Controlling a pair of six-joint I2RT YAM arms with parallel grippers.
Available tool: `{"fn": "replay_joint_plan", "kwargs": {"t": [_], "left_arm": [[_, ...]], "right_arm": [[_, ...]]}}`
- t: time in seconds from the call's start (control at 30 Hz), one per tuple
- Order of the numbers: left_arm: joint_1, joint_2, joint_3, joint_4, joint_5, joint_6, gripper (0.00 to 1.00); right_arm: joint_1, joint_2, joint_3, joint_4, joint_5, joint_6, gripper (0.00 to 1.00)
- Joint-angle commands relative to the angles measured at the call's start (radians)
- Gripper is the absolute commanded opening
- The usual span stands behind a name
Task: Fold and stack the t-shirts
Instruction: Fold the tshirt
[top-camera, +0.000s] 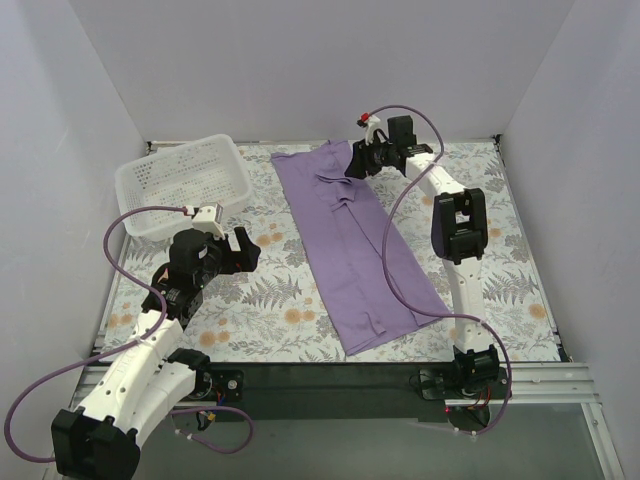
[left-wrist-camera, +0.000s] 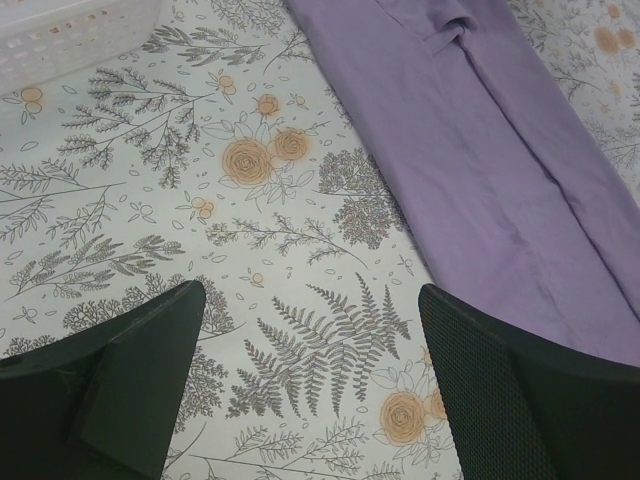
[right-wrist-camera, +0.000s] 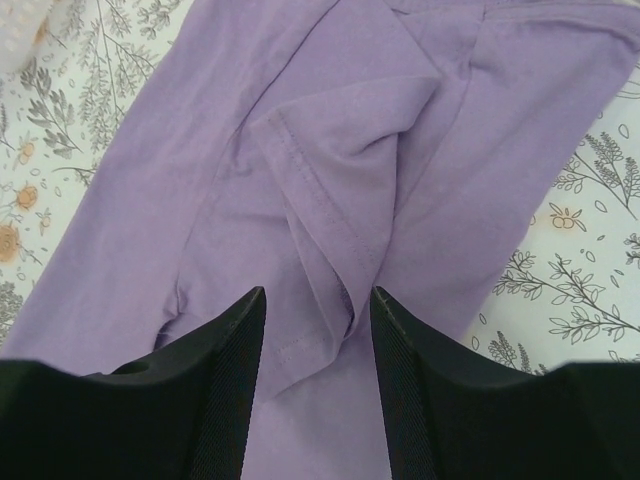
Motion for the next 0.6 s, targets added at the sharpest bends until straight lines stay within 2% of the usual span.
{"fn": "replay_joint_plan", "kwargs": {"t": [0.0, 0.4, 0.57], "left_arm": [[0.004, 0.002, 0.011, 0.018, 0.014, 0.005, 0.88], [0.004, 0.013, 0.012, 0.021, 0.026, 0.005, 0.88], [0.004, 0.016, 0.012, 0.019, 0.026, 0.003, 0.88]], "right_arm": [[0.011, 0.026, 0.044, -0.026, 0.053, -0.056, 0.53], [0.028, 0.035, 0.024, -0.060, 0.148, -0.140, 0.53], [0.040, 0.065, 0.070, -0.069, 0.170, -0.148, 0.53]]}}
